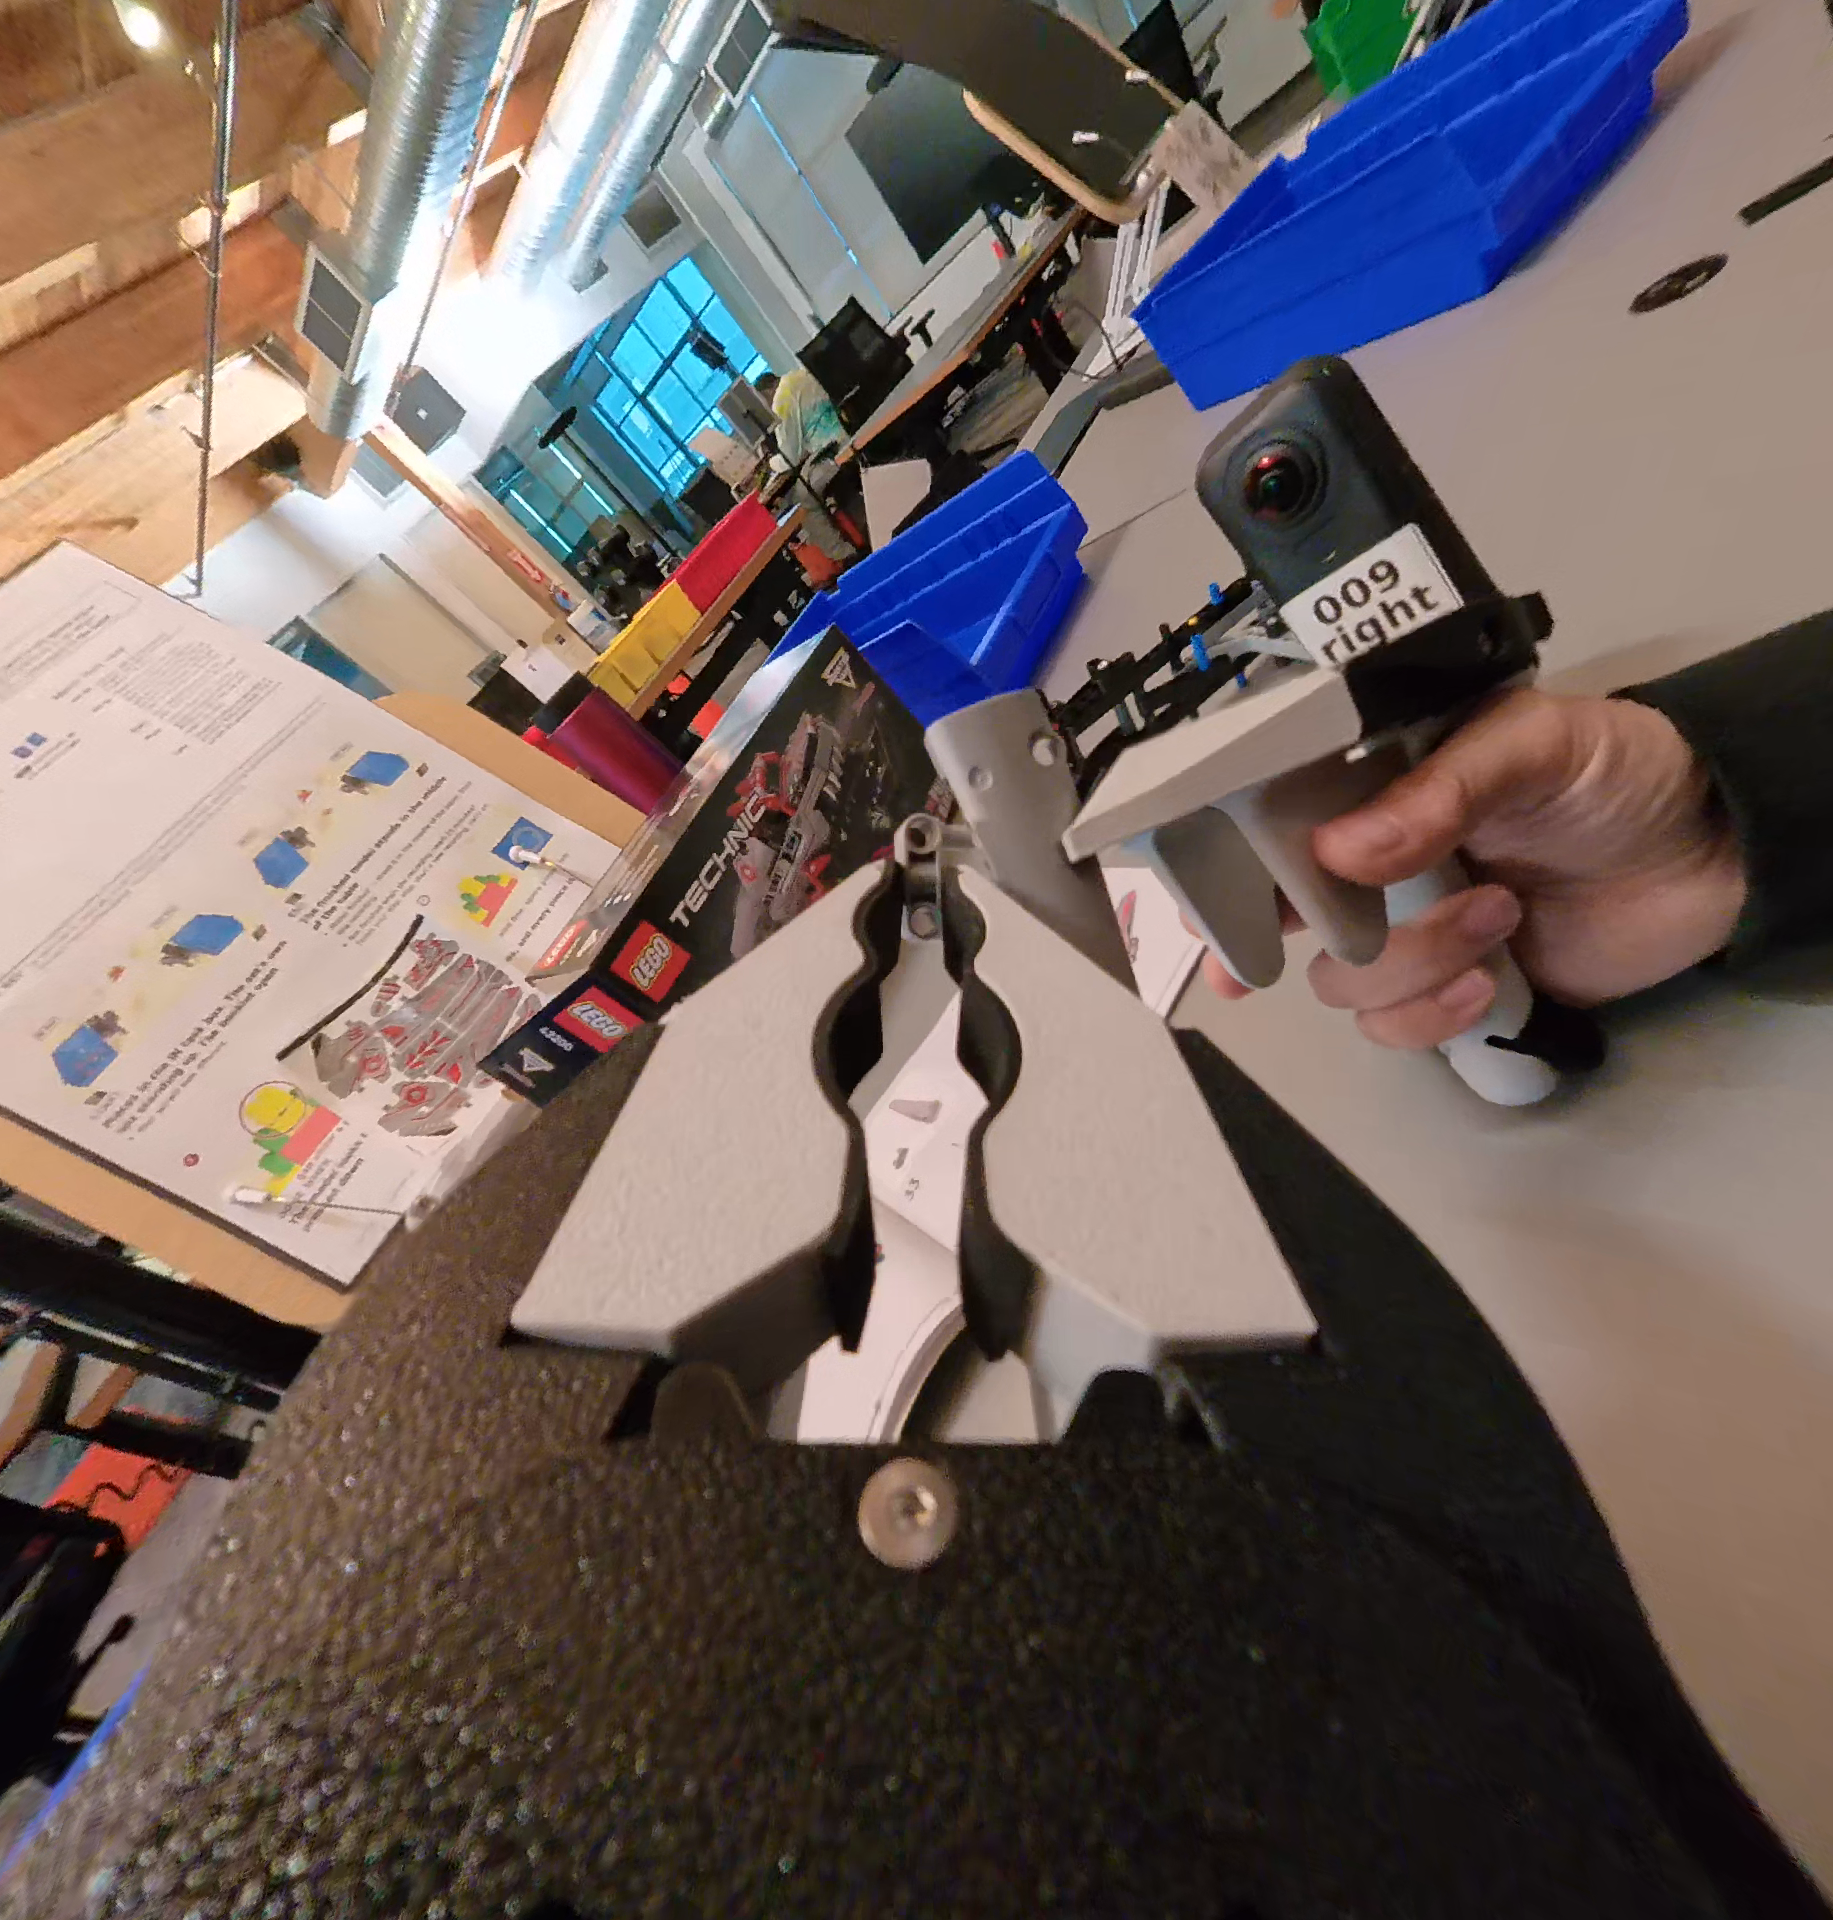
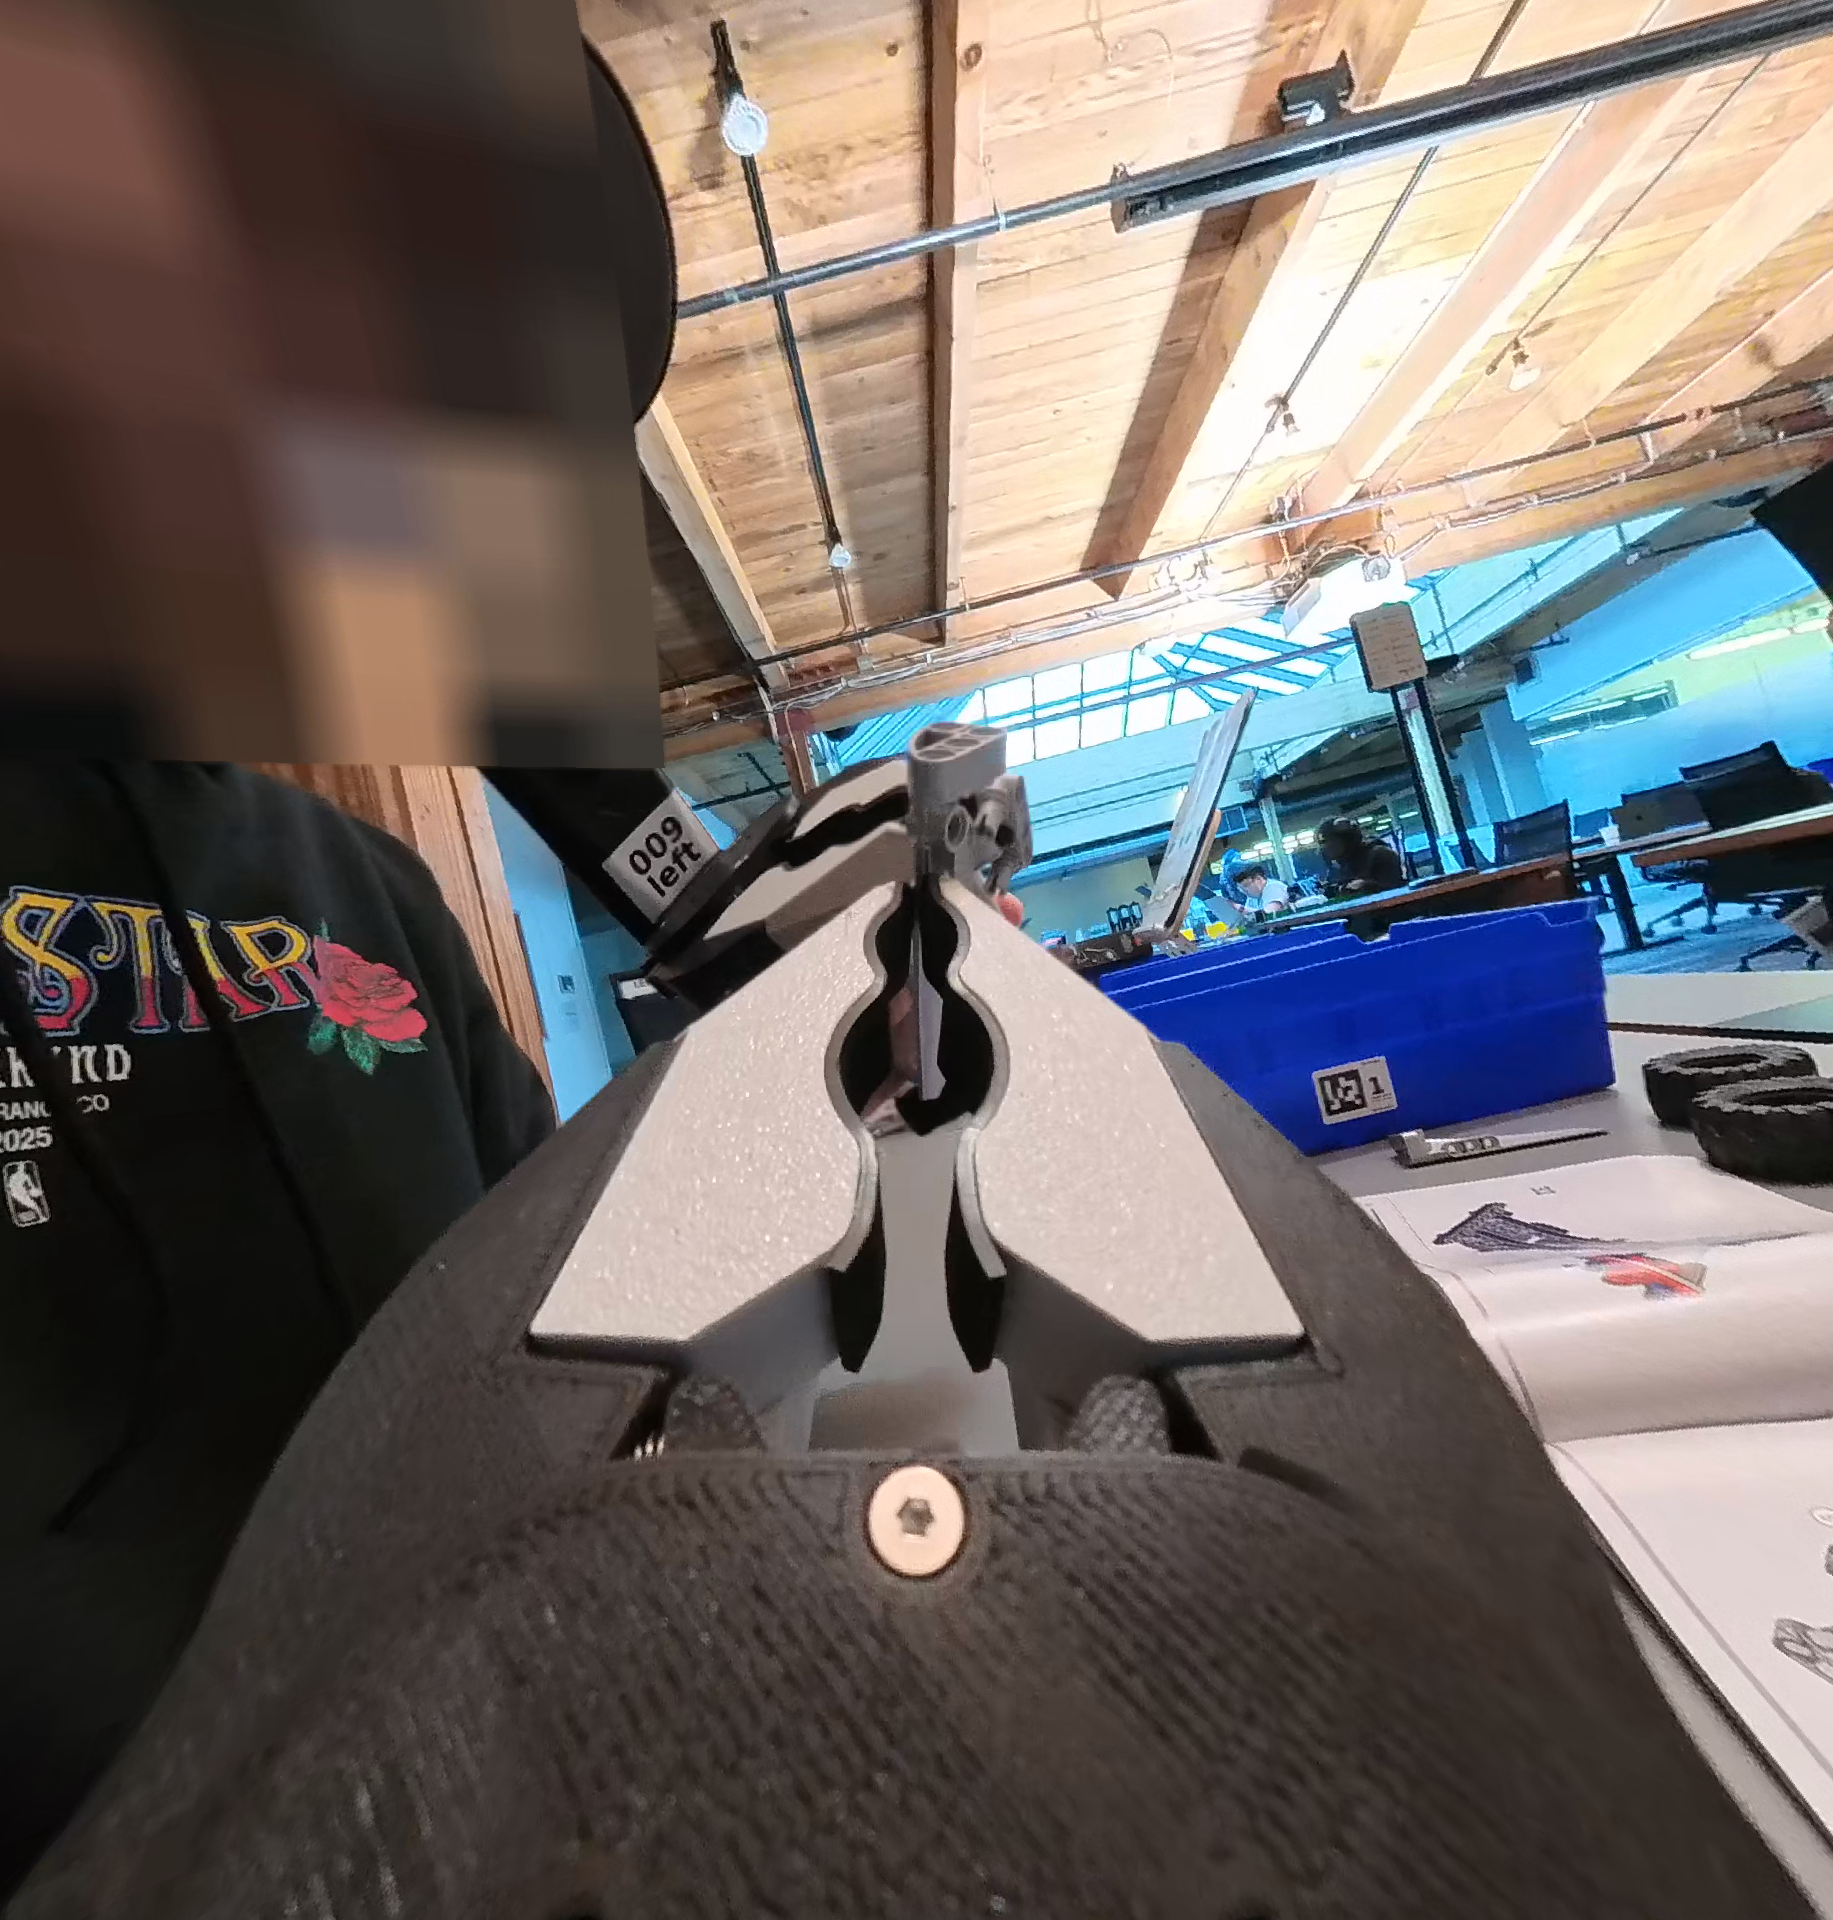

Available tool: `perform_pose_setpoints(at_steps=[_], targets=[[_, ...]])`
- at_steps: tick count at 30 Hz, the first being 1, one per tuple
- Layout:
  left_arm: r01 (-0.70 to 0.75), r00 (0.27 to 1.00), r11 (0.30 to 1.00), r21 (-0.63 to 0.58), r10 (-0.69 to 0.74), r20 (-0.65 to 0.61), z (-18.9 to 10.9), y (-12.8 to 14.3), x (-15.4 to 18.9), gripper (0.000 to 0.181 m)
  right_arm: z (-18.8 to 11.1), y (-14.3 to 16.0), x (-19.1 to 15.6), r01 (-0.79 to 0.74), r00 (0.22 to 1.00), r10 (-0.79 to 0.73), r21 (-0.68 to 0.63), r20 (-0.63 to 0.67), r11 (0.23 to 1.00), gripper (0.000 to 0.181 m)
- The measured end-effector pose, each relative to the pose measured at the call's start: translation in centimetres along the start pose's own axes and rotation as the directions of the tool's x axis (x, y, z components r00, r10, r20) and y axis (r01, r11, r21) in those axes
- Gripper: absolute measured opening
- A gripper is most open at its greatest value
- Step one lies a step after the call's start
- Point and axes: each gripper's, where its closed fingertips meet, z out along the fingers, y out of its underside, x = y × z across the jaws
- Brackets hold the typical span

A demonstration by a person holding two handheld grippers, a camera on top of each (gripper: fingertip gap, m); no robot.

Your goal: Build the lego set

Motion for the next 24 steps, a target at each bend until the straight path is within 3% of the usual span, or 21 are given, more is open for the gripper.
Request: perform_pose_setpoints(at_steps=[18, 24], targets=[[0.105, 0.994, 0.994, 0.003, -0.105, 0.002, 0.35, -0.27, 0.06, 0.005, -0.26, -0.47, 0.15, -0.013, 1.000, 0.013, 0.028, -0.005, 1.000, 0.000], [0.210, 0.977, 0.977, 0.032, -0.208, -0.046, 0.43, -0.41, 0.22, 0.005, -0.35, -0.59, 0.23, -0.018, 1.000, 0.019, 0.034, -0.008, 0.999, 0.000]])
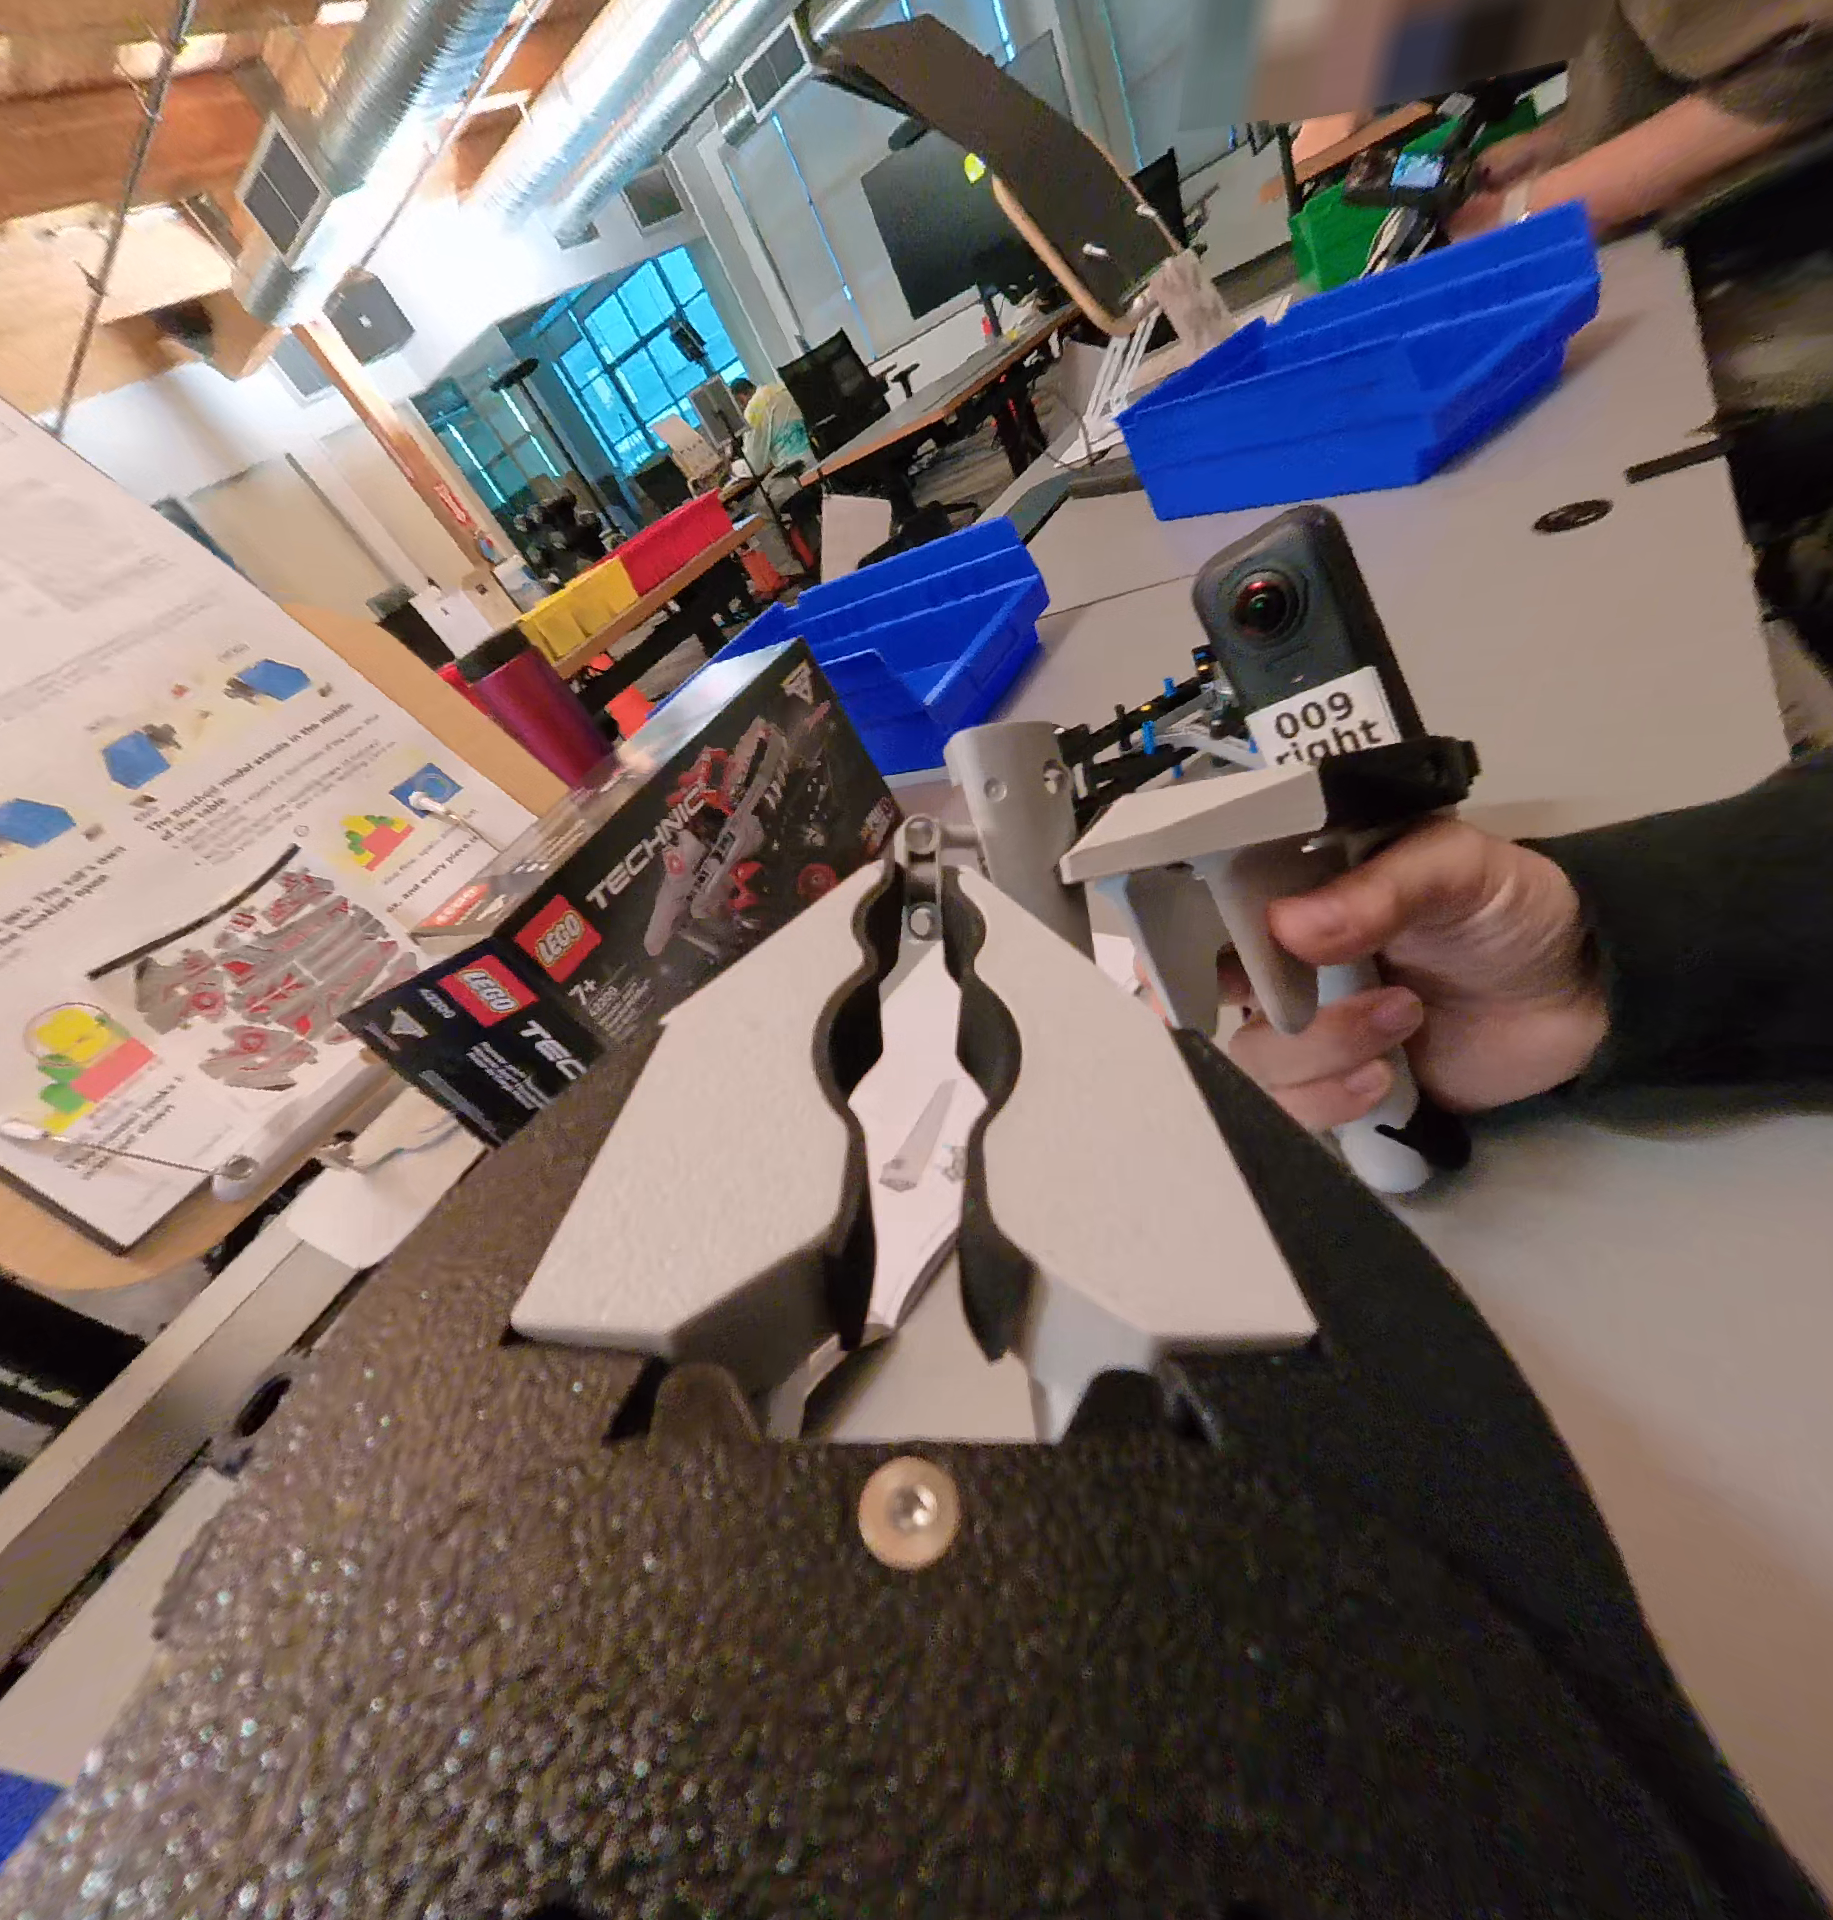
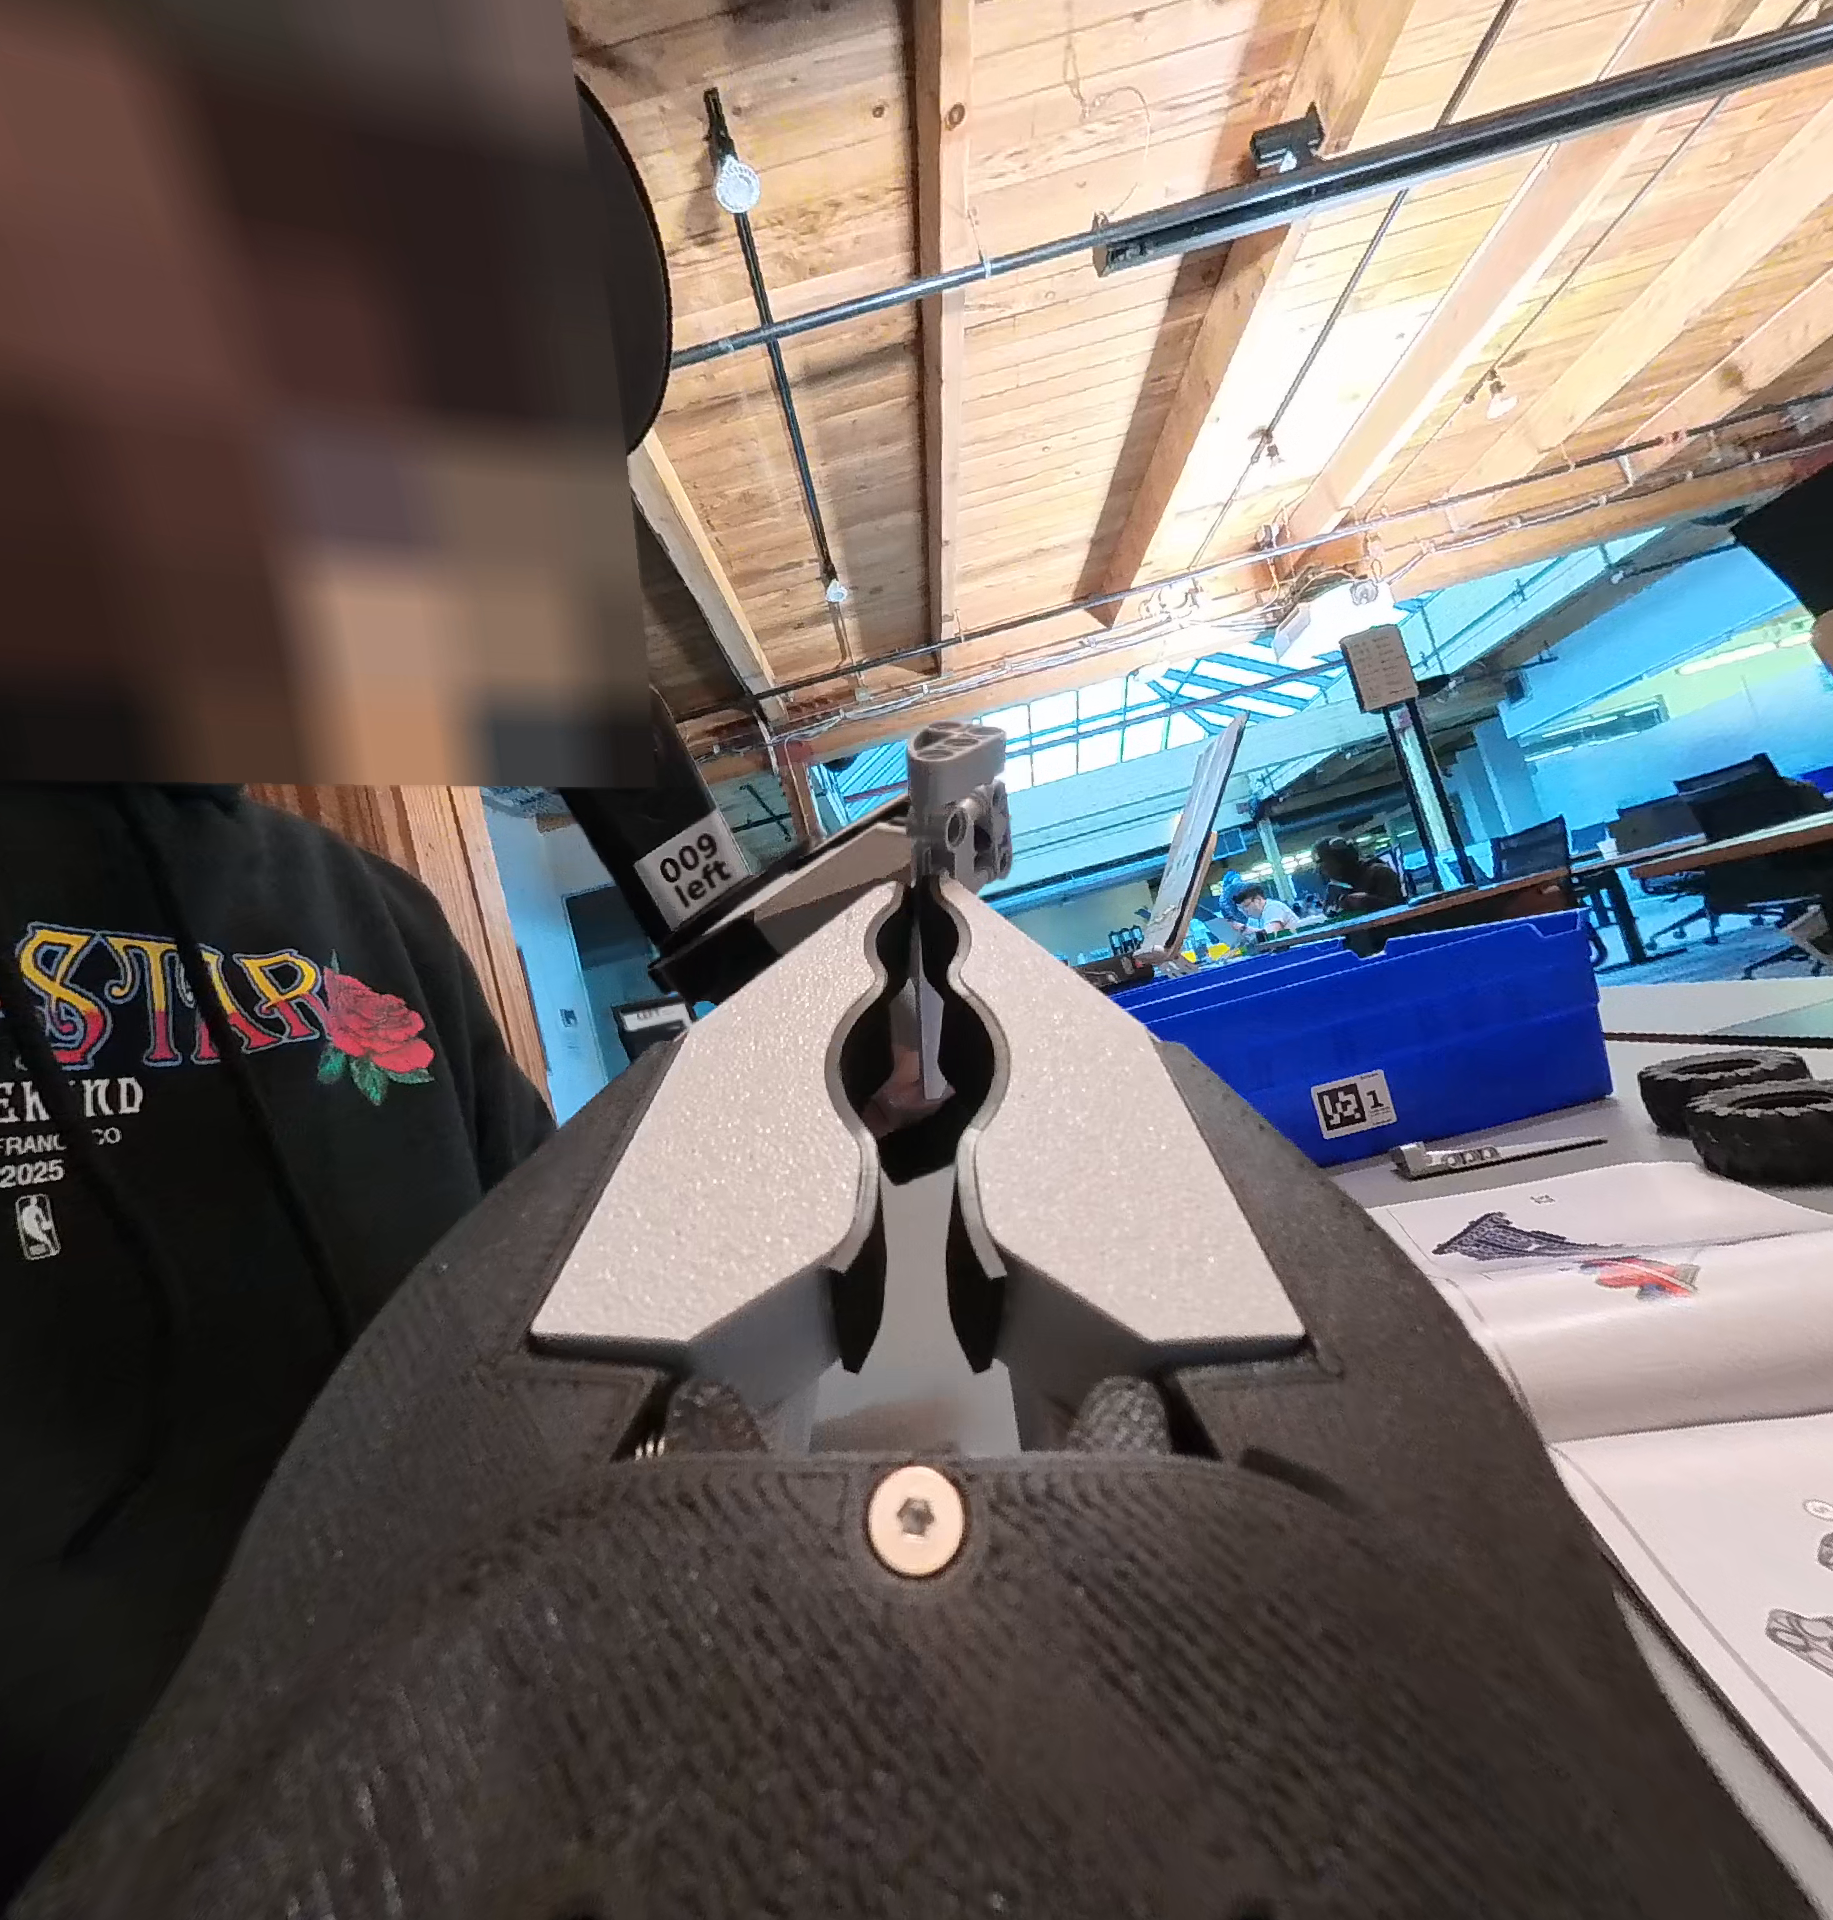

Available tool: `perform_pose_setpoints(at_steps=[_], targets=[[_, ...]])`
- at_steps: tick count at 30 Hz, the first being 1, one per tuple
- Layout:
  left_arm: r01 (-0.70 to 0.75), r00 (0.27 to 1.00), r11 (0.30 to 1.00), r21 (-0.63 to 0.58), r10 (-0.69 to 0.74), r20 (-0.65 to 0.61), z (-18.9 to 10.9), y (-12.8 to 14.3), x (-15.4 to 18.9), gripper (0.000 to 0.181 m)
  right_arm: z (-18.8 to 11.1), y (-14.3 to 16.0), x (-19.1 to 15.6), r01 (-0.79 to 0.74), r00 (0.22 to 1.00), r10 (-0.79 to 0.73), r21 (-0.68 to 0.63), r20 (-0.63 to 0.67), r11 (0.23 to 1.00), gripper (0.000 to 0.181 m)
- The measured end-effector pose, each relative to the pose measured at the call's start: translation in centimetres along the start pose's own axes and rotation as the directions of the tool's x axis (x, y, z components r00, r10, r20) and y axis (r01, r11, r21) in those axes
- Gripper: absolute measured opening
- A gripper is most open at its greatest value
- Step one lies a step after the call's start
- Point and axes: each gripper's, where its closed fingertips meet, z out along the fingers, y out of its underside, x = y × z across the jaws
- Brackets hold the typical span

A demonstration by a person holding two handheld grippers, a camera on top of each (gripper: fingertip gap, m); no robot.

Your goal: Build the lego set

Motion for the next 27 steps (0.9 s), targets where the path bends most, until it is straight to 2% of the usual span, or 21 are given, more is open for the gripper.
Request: perform_pose_setpoints(at_steps=[7, 12, 15, 19, 25, 27], targets=[[-0.023, 0.999, 1.000, -0.013, 0.024, 0.030, 0.2, 0.2, 0.0, 0.005, 0.0, 0.1, 0.2, 0.010, 1.000, -0.010, -0.008, -0.016, 1.000, 0.000], [-0.125, 0.989, 0.992, -0.027, 0.127, 0.069, 0.4, 0.1, 0.2, 0.005, -0.2, 0.4, 0.4, -0.018, 1.000, 0.017, -0.022, -0.021, 1.000, 0.000], [-0.196, 0.980, 0.980, -0.031, 0.197, 0.025, 0.2, 0.5, 0.2, 0.005, -0.1, 0.8, 0.5, -0.035, 0.999, 0.034, -0.049, -0.020, 0.998, 0.000], [-0.124, 0.987, 0.992, 0.010, 0.125, -0.105, -0.6, 0.8, 0.4, 0.005, 0.4, 1.6, 0.1, -0.050, 0.999, 0.052, -0.099, 0.011, 0.994, 0.000], [-0.088, 0.986, 0.996, -0.027, 0.083, -0.143, -0.9, 1.7, 0.1, 0.005, 0.7, 2.2, 0.5, -0.111, 0.994, 0.112, -0.138, -0.004, 0.984, 0.000], [-0.130, 0.983, 0.991, -0.031, 0.125, -0.134, -1.1, 1.9, -0.1, 0.005, 0.8, 2.5, 0.7, -0.124, 0.992, 0.124, -0.152, -0.009, 0.981, 0.000]])
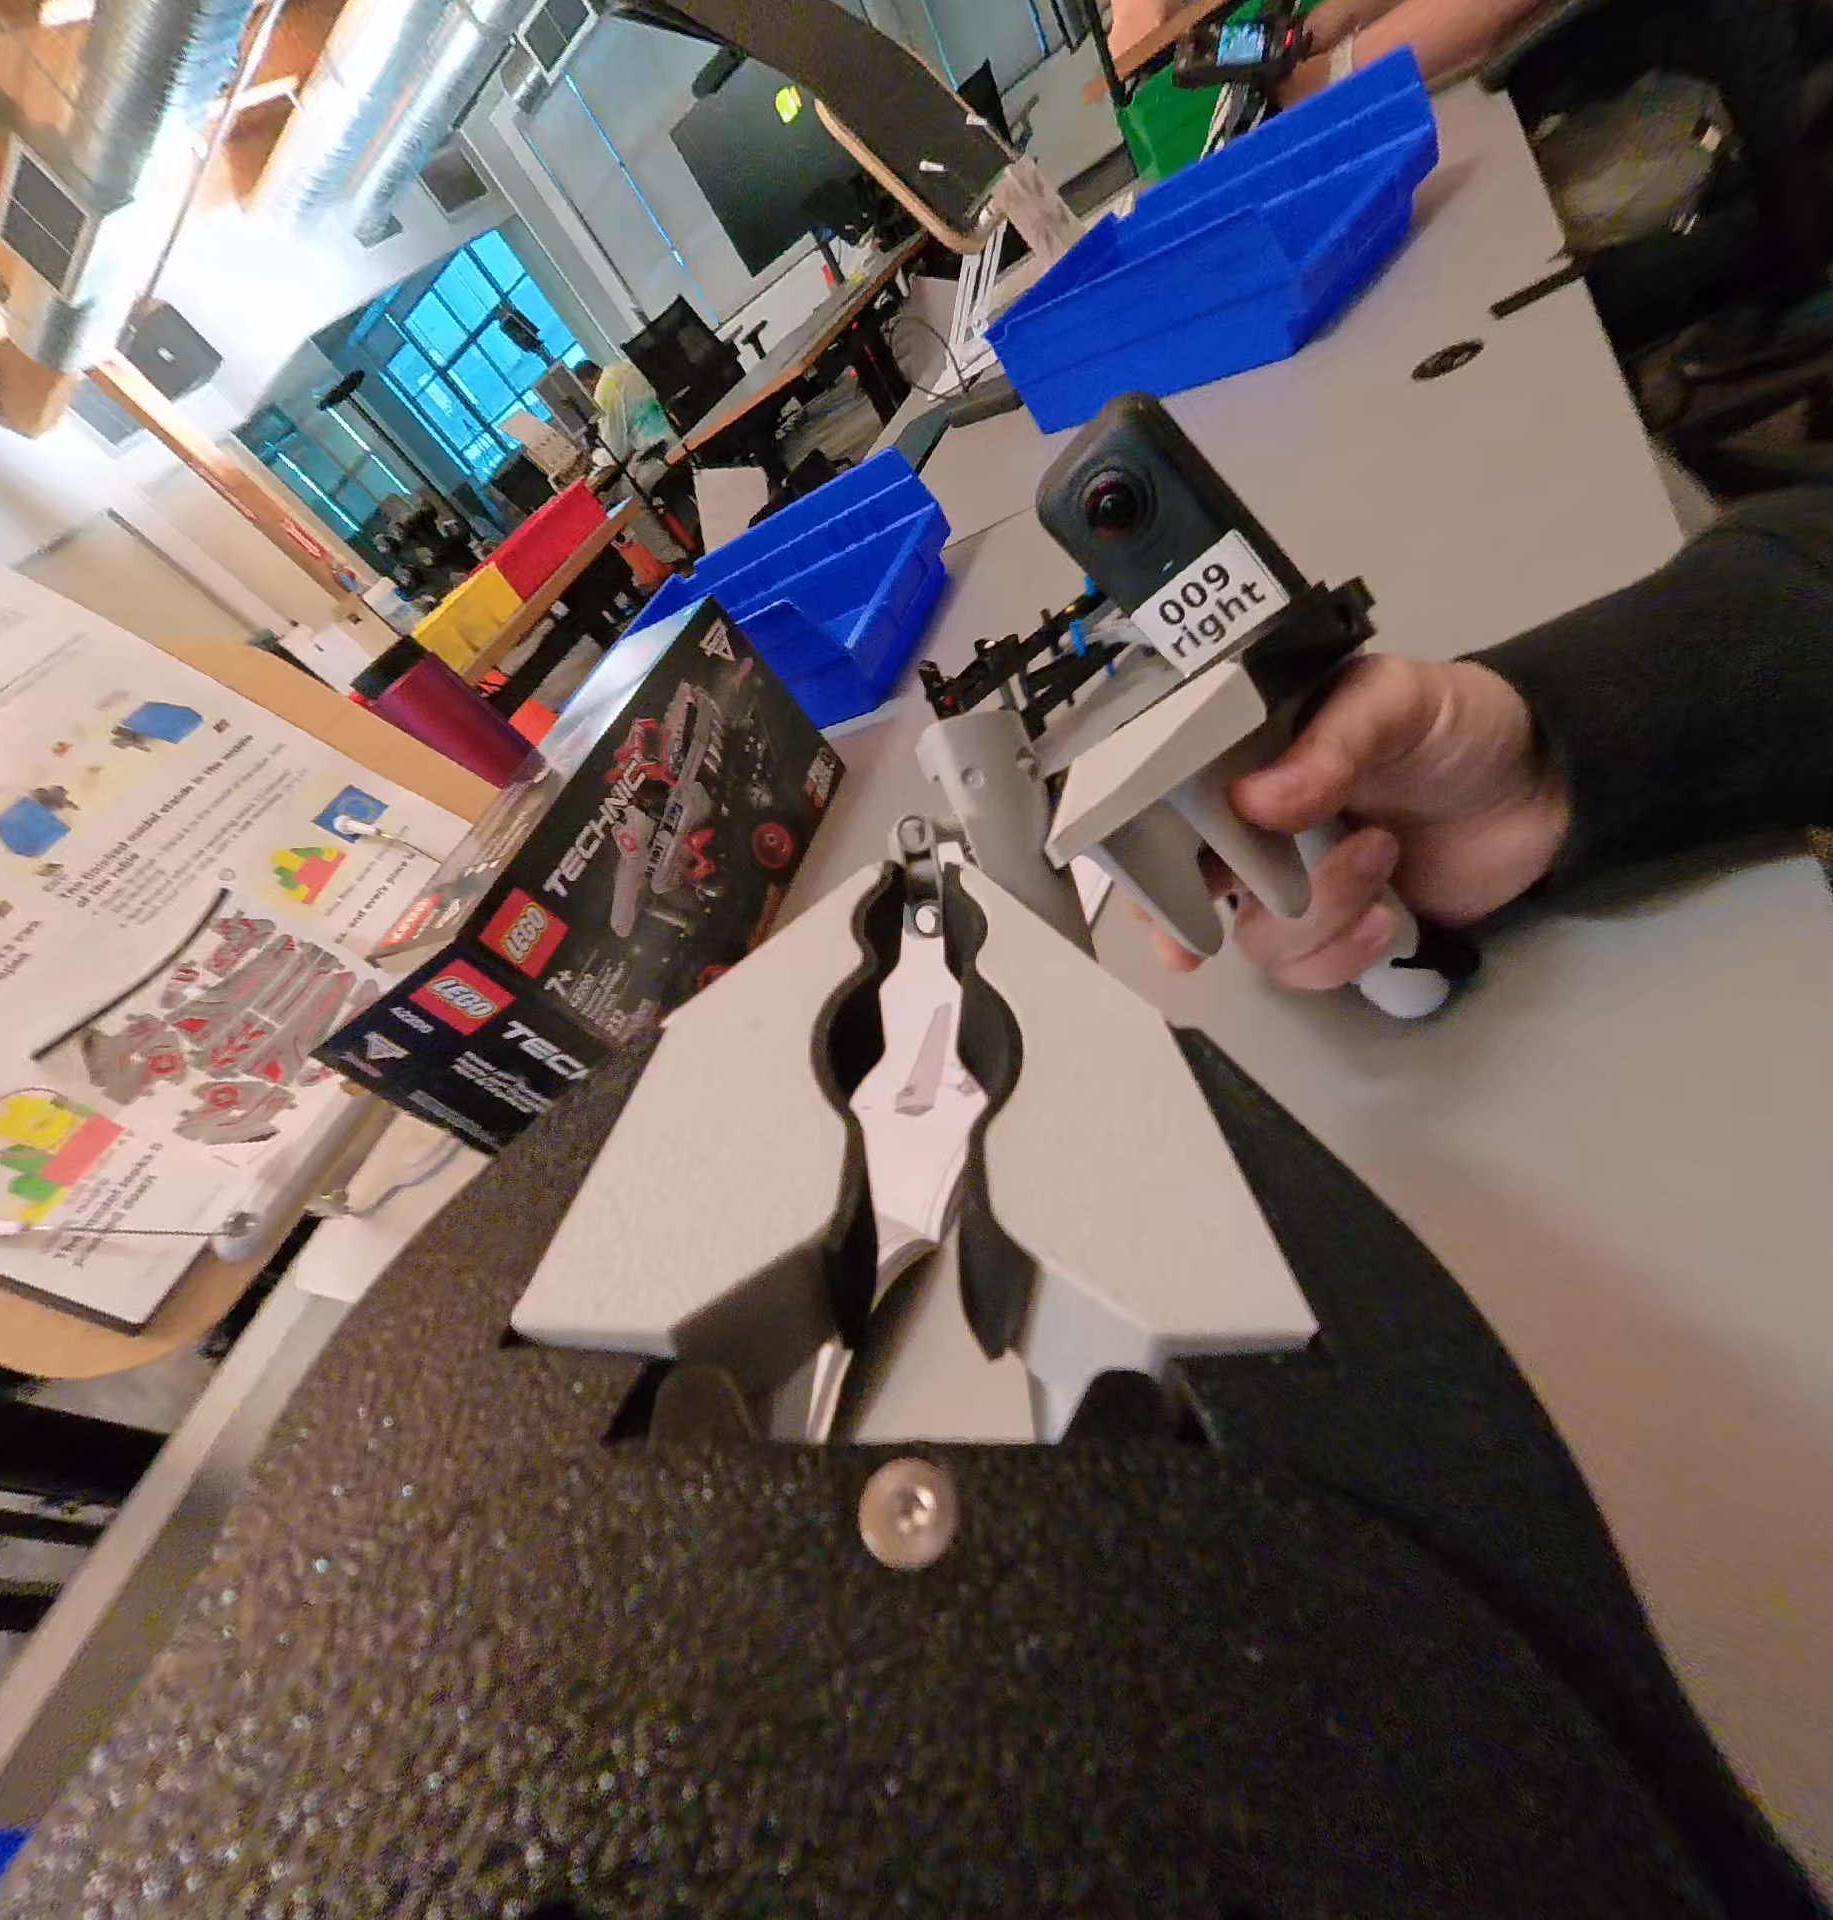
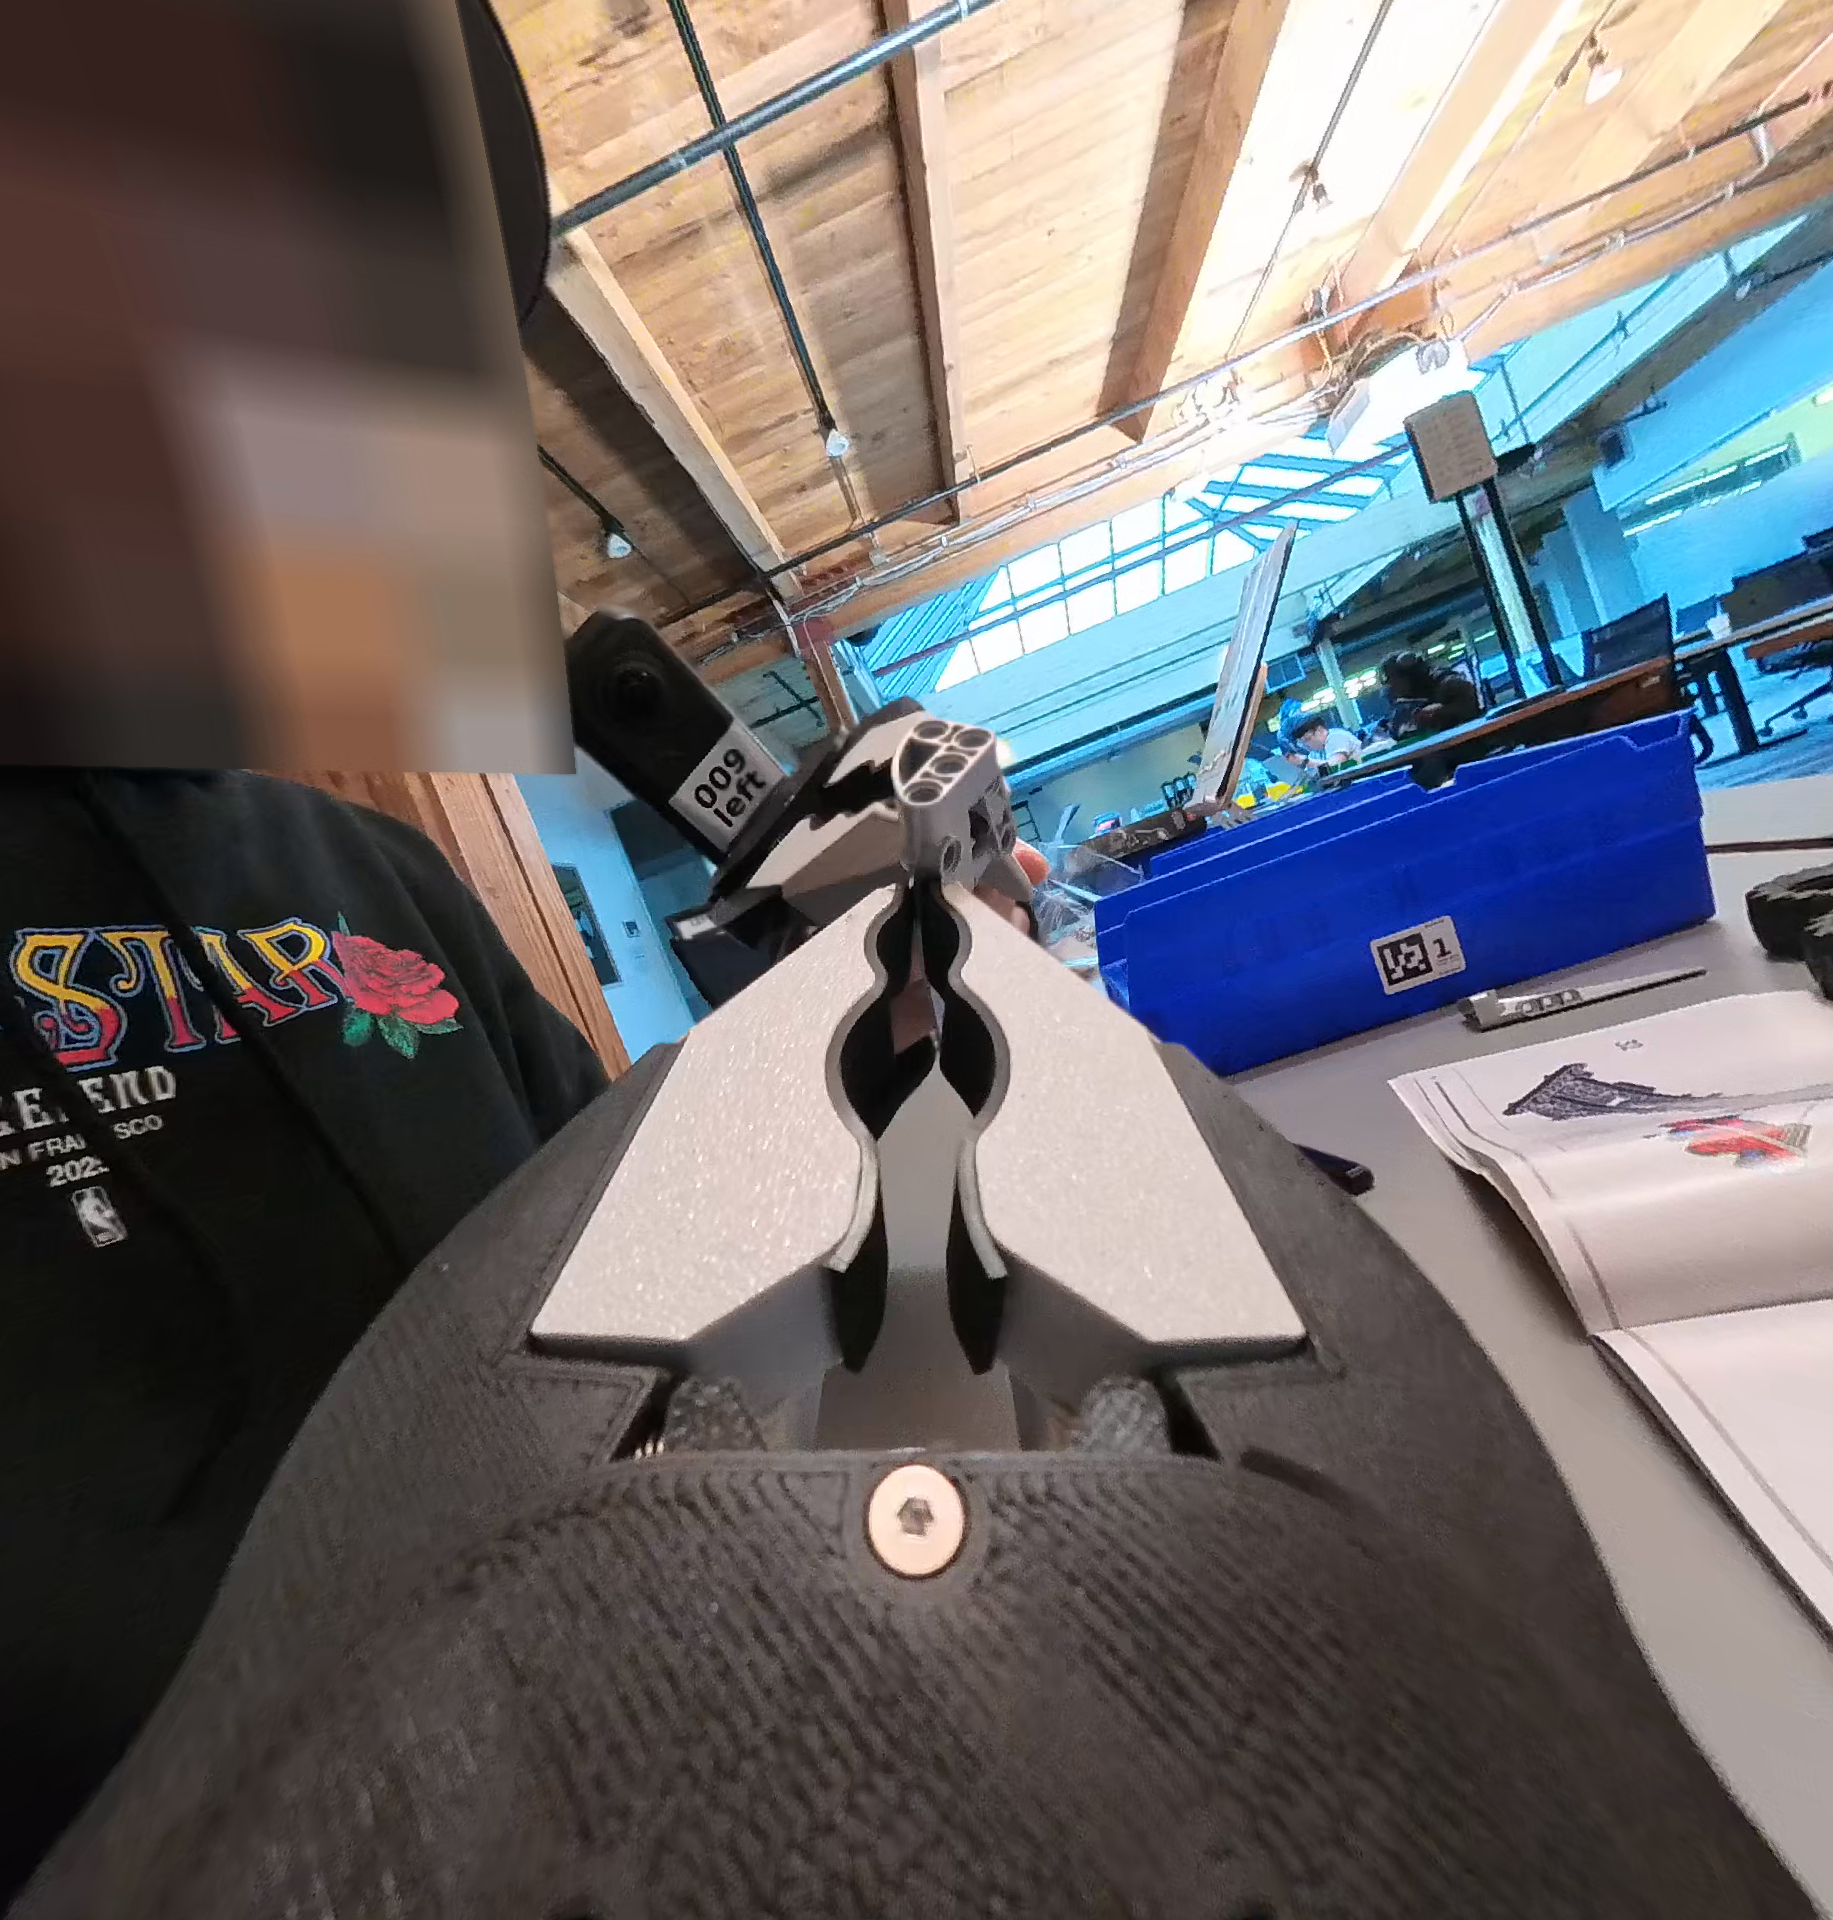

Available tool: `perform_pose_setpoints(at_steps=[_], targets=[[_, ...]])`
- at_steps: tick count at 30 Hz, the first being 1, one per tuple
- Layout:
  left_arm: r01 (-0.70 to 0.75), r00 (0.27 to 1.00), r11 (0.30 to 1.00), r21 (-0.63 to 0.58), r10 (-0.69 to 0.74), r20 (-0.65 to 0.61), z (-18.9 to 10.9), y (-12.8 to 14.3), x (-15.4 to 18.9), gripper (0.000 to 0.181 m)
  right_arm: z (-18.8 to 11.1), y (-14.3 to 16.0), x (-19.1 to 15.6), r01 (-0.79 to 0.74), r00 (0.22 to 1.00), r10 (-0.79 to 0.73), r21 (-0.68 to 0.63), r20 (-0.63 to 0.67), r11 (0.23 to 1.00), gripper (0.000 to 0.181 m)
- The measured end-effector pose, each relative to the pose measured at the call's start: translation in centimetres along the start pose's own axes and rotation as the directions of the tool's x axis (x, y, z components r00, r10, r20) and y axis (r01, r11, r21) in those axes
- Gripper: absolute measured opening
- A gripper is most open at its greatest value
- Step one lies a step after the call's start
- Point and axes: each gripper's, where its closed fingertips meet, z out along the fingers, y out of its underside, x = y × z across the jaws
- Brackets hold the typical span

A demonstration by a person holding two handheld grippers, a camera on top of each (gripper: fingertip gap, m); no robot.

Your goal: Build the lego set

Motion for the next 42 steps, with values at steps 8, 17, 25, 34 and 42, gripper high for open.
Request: perform_pose_setpoints(at_steps=[8, 17, 25, 34, 42], targets=[[0.130, 0.991, 0.991, -0.026, -0.130, 0.013, 0.39, 0.44, -0.40, 0.005, -0.12, -0.23, 0.67, -0.018, 0.999, 0.018, 0.019, -0.035, 1.000, 0.000], [0.343, 0.937, 0.938, 0.042, -0.339, -0.085, 0.45, 0.21, -0.30, 0.005, -0.34, -0.48, 0.74, -0.034, 0.999, 0.036, 0.040, -0.032, 0.999, 0.000], [0.441, 0.891, 0.896, 0.054, -0.430, -0.143, 0.24, -0.02, -0.19, 0.005, -0.45, -0.51, 0.52, -0.037, 0.999, 0.038, 0.045, -0.020, 0.998, 0.000], [0.473, 0.878, 0.881, -0.007, -0.472, -0.077, 0.23, 0.16, -0.41, 0.004, -0.50, -0.67, 0.69, -0.019, 0.999, 0.022, 0.060, -0.043, 0.998, 0.000], [0.614, 0.789, 0.789, -0.017, -0.614, -0.017, 0.28, 0.09, -0.59, 0.003, -0.59, -0.89, 0.91, 0.062, 0.993, -0.055, 0.069, -0.107, 0.996, 0.000]])
